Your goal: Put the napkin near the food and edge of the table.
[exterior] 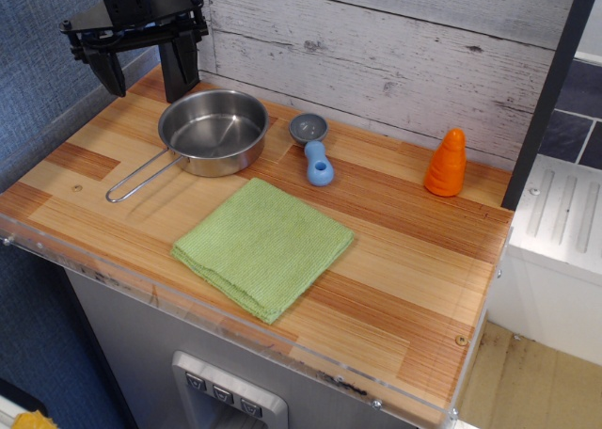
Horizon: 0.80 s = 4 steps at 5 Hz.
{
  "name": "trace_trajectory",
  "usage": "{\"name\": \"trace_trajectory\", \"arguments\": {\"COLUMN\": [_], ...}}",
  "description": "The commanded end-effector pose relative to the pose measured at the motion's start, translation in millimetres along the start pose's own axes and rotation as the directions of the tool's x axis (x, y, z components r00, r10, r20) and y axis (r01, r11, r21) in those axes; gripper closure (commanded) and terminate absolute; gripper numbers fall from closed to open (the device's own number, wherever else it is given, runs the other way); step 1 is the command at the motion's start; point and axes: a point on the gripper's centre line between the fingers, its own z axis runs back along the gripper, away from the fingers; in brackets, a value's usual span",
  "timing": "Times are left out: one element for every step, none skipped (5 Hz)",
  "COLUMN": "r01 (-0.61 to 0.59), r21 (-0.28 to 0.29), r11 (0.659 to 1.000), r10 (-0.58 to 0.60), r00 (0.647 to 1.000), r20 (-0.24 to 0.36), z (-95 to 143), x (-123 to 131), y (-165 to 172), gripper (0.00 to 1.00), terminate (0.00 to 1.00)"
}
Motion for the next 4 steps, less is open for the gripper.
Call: {"name": "trace_trajectory", "arguments": {"r01": [0.0, 0.045, 0.114, 0.164], "r21": [0.0, -0.023, -0.02, -0.035], "r11": [1.0, 0.999, 0.993, 0.986], "r10": [0.0, -0.044, -0.114, -0.164], "r00": [1.0, 0.999, 0.993, 0.987], "r20": [0.0, 0.008, 0.005, 0.001], "z": [0, 11, 13, 14], "x": [0, -25, -47, -66], "y": [0, -23, -40, -51], "gripper": [0.0, 0.0, 0.0, 0.0], "terminate": [0.0, 0.0, 0.0, 0.0]}}
